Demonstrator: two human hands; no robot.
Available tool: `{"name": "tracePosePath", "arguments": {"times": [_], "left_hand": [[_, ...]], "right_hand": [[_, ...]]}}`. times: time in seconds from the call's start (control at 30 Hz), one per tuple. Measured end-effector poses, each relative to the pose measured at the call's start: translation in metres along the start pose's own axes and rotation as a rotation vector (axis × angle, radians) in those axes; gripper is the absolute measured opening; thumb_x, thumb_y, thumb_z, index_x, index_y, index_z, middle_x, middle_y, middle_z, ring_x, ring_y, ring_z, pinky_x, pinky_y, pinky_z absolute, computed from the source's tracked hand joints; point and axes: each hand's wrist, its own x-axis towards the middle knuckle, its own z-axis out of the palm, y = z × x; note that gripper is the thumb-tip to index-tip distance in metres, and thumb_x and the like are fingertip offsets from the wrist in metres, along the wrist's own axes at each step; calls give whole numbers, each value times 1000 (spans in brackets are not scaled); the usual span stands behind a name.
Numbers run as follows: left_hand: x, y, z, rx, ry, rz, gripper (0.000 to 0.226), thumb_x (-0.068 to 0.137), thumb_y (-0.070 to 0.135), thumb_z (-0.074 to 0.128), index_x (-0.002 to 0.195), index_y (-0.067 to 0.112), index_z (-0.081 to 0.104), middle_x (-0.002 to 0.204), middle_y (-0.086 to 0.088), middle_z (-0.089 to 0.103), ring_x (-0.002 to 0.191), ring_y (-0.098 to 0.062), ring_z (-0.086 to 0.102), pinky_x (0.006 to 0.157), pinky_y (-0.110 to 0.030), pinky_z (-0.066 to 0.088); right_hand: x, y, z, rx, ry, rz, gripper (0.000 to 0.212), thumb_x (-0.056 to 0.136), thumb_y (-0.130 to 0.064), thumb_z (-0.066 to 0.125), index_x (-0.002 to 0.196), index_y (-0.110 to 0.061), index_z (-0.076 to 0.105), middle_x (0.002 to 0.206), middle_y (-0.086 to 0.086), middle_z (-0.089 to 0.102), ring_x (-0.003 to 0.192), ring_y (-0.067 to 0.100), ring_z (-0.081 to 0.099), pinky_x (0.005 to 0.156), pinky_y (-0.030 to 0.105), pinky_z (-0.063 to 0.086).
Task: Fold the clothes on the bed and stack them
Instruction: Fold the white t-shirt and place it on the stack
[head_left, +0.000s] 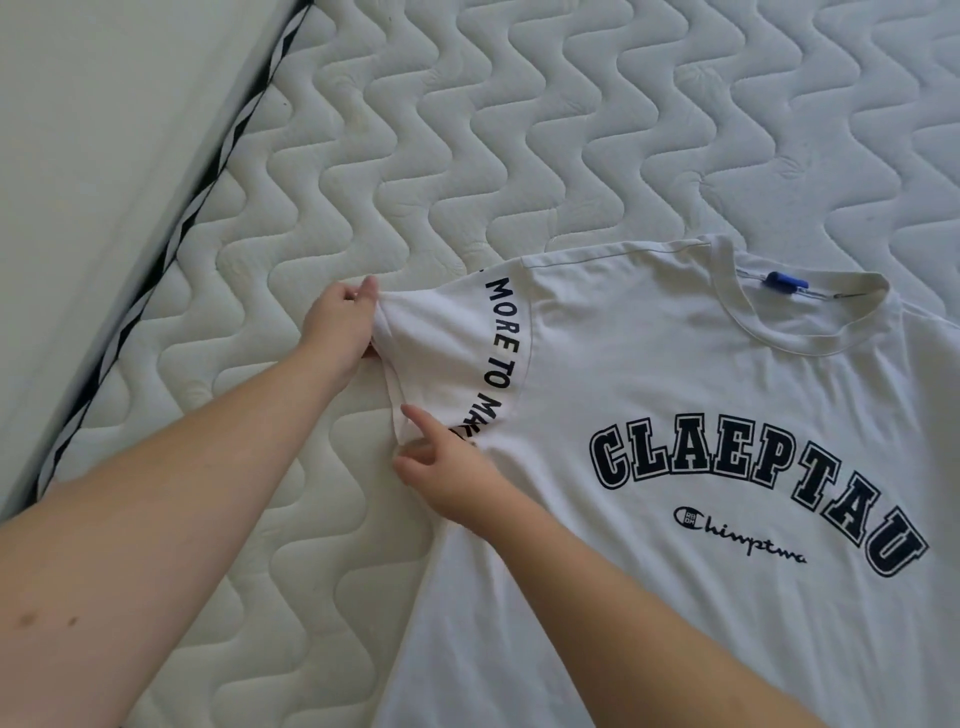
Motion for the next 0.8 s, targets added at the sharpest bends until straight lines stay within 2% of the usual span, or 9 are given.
{"name": "tracePosePath", "arguments": {"times": [0.1,0.2,0.3,0.4,0.5,0.57,0.63,0.7,0.8], "left_hand": [[-2,-9,3,-30,-145,-79,51,87,51,67,117,10,64,112,-7,69,96,-24,66,87,-37,56],[-15,-12,-1,11,-313,-22,40,73,59,74,100,29,70,89,16,74,83,-5,68,64,-16,52],[-28,-24,-6,-9,-426,47,50,67,55,78,109,34,64,101,18,73,90,7,66,69,-9,49],[-36,-41,-3,60,-403,143,61,79,31,80,131,27,48,118,6,65,109,-5,62,88,-21,50],[-38,-44,2,168,-304,136,56,86,21,74,134,23,44,122,-3,63,113,-22,60,97,-42,49],[-39,-42,3,227,-134,123,39,90,21,67,126,16,54,116,-4,65,108,-27,62,94,-41,49],[-42,-40,3,234,41,92,30,91,24,63,119,12,57,106,-4,64,103,-29,62,85,-35,48],[-50,-38,6,229,156,83,31,89,21,62,118,12,55,107,-6,60,100,-29,61,78,-32,44],[-63,-25,11,262,311,211,32,87,13,60,118,9,54,116,-17,55,104,-32,55,87,-37,45]], "right_hand": [[-7,17,-8,249,134,-59,28,96,-24,51,120,-33,61,86,-8,73,77,6,68,69,24,50],[-12,37,-20,274,450,-64,20,95,-20,51,98,-35,65,82,-8,71,67,8,63,58,21,46],[-17,56,-30,126,605,-96,28,94,-14,51,114,-28,64,102,-7,65,89,10,59,81,27,48],[-18,65,-31,-164,561,-124,49,91,-11,52,139,-20,50,131,1,53,120,22,47,106,32,34],[-20,68,-21,-454,364,-159,64,94,-23,52,152,-29,28,159,-4,23,140,21,23,113,34,19],[-25,72,-14,-503,251,-208,64,95,-29,50,153,-33,23,164,-8,7,148,15,7,116,35,10],[-33,76,-16,-480,212,-276,60,96,-26,50,152,-32,29,163,-8,11,149,13,6,117,32,7],[-44,83,-26,-407,296,-285,58,96,-20,52,151,-27,34,160,-5,24,147,16,18,118,29,12],[-60,99,-58,-297,469,-191,56,97,-19,52,150,-21,36,157,-2,32,145,16,24,119,25,13]]}}
